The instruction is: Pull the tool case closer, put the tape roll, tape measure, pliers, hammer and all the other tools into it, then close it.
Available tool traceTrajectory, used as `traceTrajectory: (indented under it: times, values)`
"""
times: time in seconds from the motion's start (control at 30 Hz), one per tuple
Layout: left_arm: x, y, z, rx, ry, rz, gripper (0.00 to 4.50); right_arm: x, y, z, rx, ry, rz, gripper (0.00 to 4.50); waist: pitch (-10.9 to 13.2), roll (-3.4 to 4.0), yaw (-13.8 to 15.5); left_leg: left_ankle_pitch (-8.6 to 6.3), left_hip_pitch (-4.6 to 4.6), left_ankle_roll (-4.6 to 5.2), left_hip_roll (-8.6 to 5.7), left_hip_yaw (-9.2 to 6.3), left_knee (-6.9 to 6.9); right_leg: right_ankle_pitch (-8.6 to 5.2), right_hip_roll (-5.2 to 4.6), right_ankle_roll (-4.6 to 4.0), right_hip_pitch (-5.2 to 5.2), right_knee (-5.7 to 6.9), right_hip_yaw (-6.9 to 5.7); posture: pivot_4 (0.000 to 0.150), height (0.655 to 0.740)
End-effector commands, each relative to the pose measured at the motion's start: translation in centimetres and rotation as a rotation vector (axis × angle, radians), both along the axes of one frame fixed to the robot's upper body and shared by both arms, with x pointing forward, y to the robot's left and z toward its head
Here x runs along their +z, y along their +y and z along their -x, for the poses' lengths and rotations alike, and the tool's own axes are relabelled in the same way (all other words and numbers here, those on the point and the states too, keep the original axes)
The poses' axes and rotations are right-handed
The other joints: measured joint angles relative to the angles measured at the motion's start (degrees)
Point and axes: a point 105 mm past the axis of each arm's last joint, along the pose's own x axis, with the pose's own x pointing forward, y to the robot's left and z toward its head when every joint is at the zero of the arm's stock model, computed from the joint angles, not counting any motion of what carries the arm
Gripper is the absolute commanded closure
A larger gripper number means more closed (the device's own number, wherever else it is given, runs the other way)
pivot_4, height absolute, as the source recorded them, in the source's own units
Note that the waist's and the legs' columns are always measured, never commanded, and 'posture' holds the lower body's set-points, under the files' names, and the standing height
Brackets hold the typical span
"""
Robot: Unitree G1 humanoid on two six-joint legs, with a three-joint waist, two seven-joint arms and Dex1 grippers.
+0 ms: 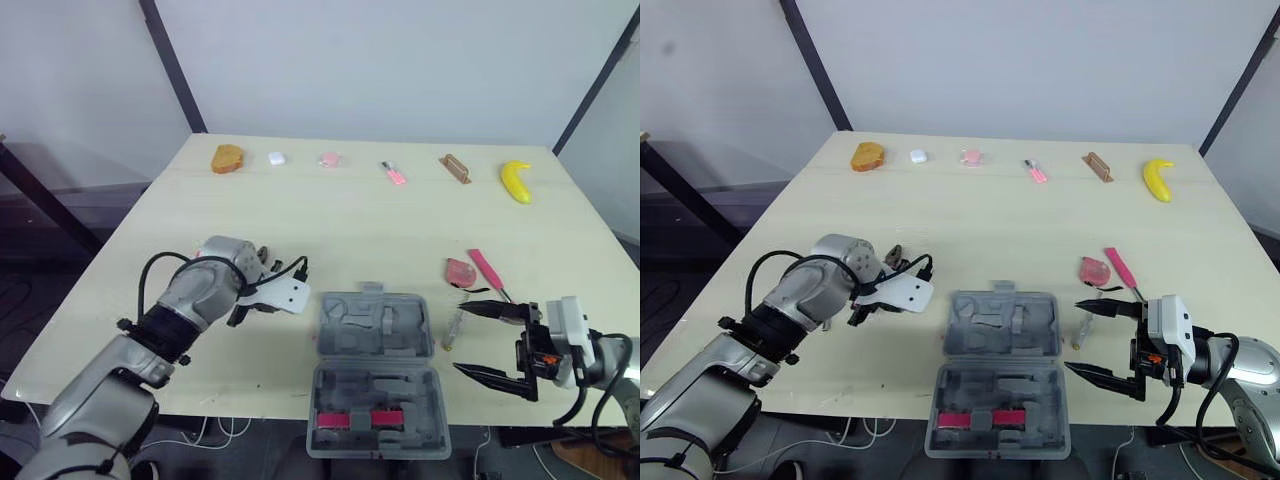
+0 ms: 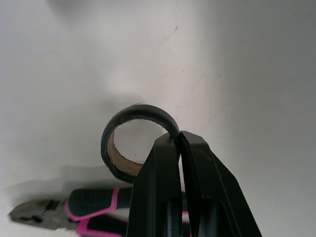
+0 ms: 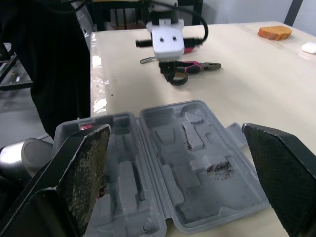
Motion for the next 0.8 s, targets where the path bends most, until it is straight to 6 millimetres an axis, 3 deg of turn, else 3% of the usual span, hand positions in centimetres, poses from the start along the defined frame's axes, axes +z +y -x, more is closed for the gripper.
traceTrajectory:
  times: [0.03,0.2,0.3,0.57,0.8]
  values:
    - [2.5,-1.2,0.7,-0.023,-0.004,0.077,4.48,0.6,-0.1,-0.1,0.011,-0.036,-0.010,0.00,0.00,0.00,0.00,0.00,-0.01,0.00,0.00,-0.01,0.01,0.00,0.00,0.00,0.00,0.00,-0.01,0.150,0.7400]
    - [2.7,-3.2,2.4,-0.059,0.090,0.177,4.48,0.5,-0.5,-0.1,0.013,-0.030,-0.005,0.00,0.00,0.00,-0.02,0.00,0.00,0.00,0.00,-0.01,0.02,0.00,0.00,0.00,0.00,0.00,0.00,0.150,0.7400]
    - [2.3,-4.5,2.4,-0.061,0.117,0.225,4.48,0.5,-0.9,-0.1,0.014,-0.027,0.002,0.00,0.00,0.00,0.00,0.00,0.00,0.00,0.00,-0.01,0.02,0.00,0.01,0.00,0.00,0.01,0.00,0.150,0.7400]
    - [1.3,-8.2,1.6,-0.058,0.139,0.320,4.48,0.1,-2.6,0.0,-0.036,-0.005,0.017,0.00,0.00,0.00,0.02,0.00,0.00,0.00,-0.01,-0.02,0.06,0.00,0.01,0.00,0.02,0.00,-0.01,0.150,0.7400]
    - [1.3,-9.6,0.4,-0.058,0.136,0.344,4.48,0.0,-3.2,0.1,-0.059,-0.008,0.025,0.00,0.00,0.01,-0.27,0.00,0.02,0.01,0.00,-0.03,0.06,0.00,0.06,0.00,0.03,0.01,0.01,0.150,0.7400]
